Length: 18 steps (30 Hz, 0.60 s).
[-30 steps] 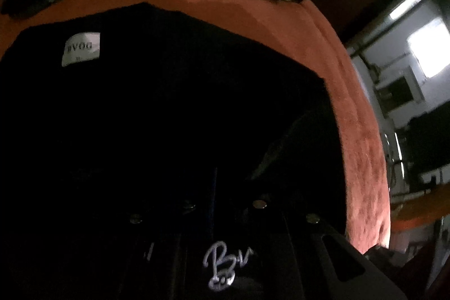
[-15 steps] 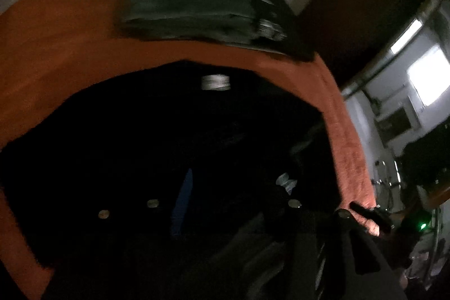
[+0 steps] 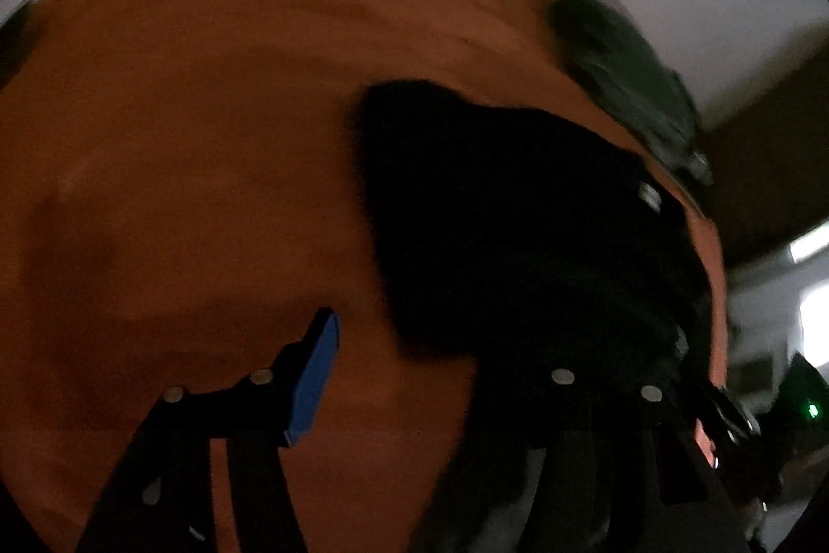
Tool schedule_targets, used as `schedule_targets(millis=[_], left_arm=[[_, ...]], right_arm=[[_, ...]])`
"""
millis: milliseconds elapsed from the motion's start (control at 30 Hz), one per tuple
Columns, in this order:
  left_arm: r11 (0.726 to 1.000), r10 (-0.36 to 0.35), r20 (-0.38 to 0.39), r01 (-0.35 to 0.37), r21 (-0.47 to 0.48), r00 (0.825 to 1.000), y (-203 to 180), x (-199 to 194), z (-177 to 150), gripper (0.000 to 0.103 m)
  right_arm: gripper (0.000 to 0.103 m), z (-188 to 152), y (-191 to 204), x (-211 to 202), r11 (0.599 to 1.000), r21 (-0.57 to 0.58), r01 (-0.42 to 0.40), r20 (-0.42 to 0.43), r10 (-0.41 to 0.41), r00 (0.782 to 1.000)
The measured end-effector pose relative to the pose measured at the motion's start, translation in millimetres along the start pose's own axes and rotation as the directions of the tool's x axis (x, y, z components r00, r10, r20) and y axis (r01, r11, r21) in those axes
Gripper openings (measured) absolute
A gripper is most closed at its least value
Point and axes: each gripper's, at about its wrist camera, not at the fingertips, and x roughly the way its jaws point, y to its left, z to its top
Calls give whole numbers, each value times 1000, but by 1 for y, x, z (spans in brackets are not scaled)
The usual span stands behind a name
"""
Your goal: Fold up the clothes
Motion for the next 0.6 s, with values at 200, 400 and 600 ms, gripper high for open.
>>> schedule_targets(millis=[200, 400, 600], left_arm=[[989, -118, -67, 111, -96, 991, 13, 28, -6, 60], [999, -51, -41, 50, -20, 998, 1, 37, 27, 60], [999, -48, -11, 47, -17, 999, 16, 54, 90, 60]], right_arm=[[41, 31, 42, 54, 992, -39, -123, -29, 122, 992], [43, 35, 110, 84, 963, -255, -87, -23, 84, 996], [59, -17, 186, 102, 793, -601, 102, 89, -60, 994]])
